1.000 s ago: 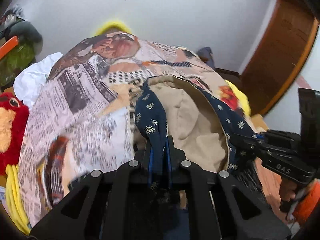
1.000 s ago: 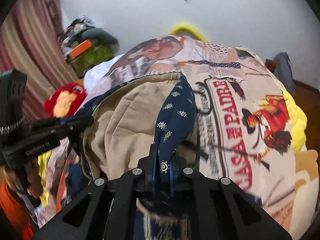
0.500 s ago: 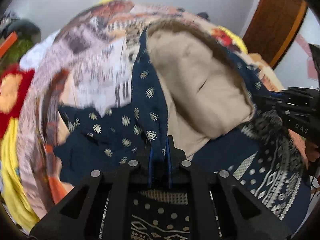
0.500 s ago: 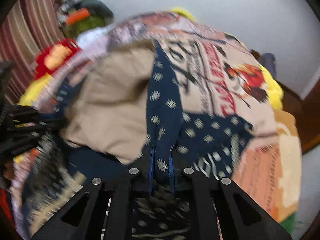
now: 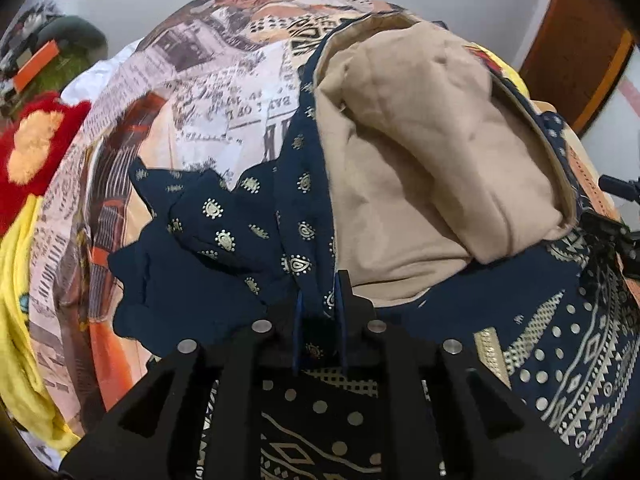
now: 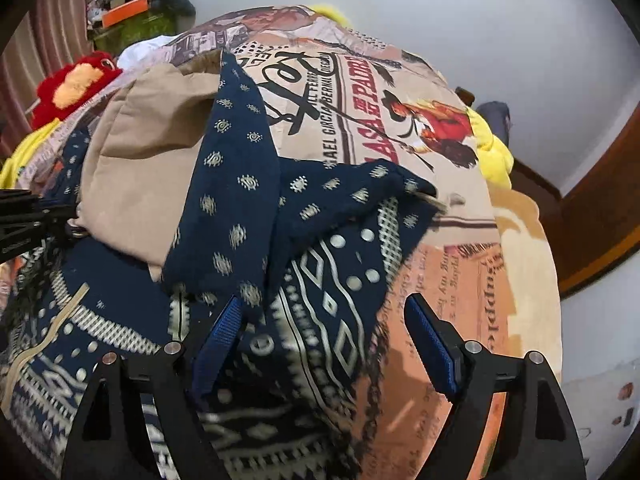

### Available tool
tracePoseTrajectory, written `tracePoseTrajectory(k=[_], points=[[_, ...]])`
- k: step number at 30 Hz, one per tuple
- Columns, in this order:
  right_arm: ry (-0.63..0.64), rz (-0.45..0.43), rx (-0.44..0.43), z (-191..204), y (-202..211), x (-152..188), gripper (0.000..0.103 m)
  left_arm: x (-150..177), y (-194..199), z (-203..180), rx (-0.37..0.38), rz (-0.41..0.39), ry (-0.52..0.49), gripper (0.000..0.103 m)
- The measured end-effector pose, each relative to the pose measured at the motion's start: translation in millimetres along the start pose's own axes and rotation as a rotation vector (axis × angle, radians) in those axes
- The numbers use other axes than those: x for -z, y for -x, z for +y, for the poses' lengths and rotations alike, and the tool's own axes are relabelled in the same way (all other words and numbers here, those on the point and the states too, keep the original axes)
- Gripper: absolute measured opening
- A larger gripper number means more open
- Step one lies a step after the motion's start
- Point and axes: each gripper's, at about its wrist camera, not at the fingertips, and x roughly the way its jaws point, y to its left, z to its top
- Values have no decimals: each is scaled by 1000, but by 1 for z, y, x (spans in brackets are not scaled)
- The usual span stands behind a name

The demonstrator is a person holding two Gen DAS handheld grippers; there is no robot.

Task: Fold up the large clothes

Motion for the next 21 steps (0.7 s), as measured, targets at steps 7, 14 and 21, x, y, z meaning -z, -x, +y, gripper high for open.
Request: tracePoseTrajectory(k=[7, 14, 21], points=[[-98, -100, -182, -20, 39, -34, 81, -26, 30, 7, 35, -42, 21, 47], [-184, -117, -330, -13, 28, -84, 81, -75, 38, 15, 10, -99, 20, 53], [-190, -38, -355, 5, -28, -132, 81, -118, -1, 25, 32, -60, 71, 53]])
